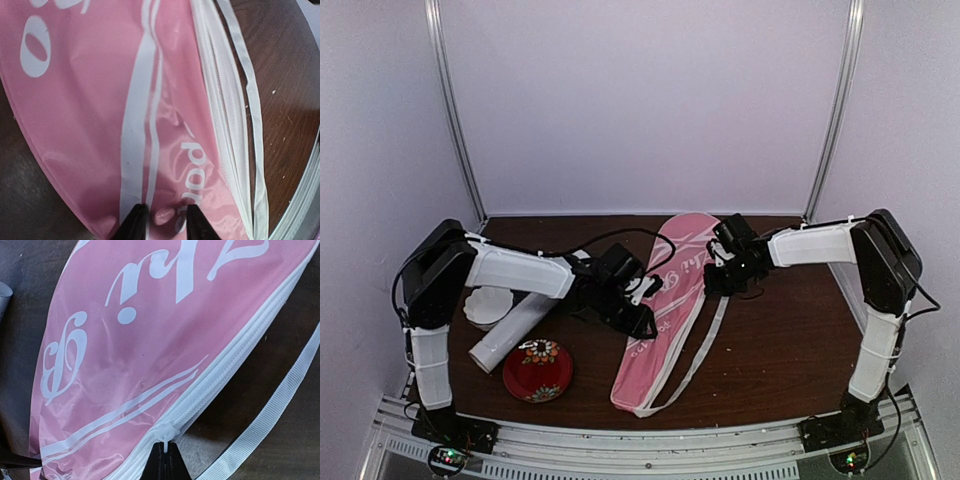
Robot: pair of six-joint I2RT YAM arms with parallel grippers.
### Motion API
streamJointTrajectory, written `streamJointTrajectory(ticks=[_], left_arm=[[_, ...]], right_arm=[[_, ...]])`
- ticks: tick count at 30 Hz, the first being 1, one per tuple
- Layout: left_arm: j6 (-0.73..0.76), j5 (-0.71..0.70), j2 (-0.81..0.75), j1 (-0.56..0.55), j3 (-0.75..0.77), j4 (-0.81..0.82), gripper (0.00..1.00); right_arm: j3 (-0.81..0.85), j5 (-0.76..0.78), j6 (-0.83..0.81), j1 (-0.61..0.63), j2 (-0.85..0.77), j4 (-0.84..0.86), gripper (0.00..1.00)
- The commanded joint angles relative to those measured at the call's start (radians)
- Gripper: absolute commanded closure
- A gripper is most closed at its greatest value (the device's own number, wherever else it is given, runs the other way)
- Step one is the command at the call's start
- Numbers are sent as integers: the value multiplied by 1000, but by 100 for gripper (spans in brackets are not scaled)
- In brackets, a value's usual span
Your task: Pack up the badminton gear
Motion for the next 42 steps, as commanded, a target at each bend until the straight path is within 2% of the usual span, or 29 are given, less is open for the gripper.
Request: streamJointTrajectory(ticks=[1,5,11,15,18,24,31,38,42], left_arm=[[122,-4,-52,10,51,6,55],[220,-57,-222,-1,-81,55,41],[394,-184,-520,-107,-425,295,38],[477,-177,-614,-184,-607,462,38],[563,-186,-630,-241,-686,525,40],[660,-182,-593,-291,-743,577,44],[743,-196,-495,-329,-700,582,46],[749,-187,-418,-333,-668,597,48],[731,-200,-386,-333,-646,606,56]], right_arm=[[69,-10,-53,-41,56,-25,100],[61,-14,-64,-60,69,-24,100],[40,-24,-69,-62,67,-10,100],[40,-26,-72,-64,64,-10,100],[43,-24,-78,-65,63,-17,100],[46,-27,-79,-65,63,-17,100],[44,-36,-82,-65,65,-15,100],[24,-54,-76,-59,41,-7,100],[-26,-69,-65,-33,2,21,100]])
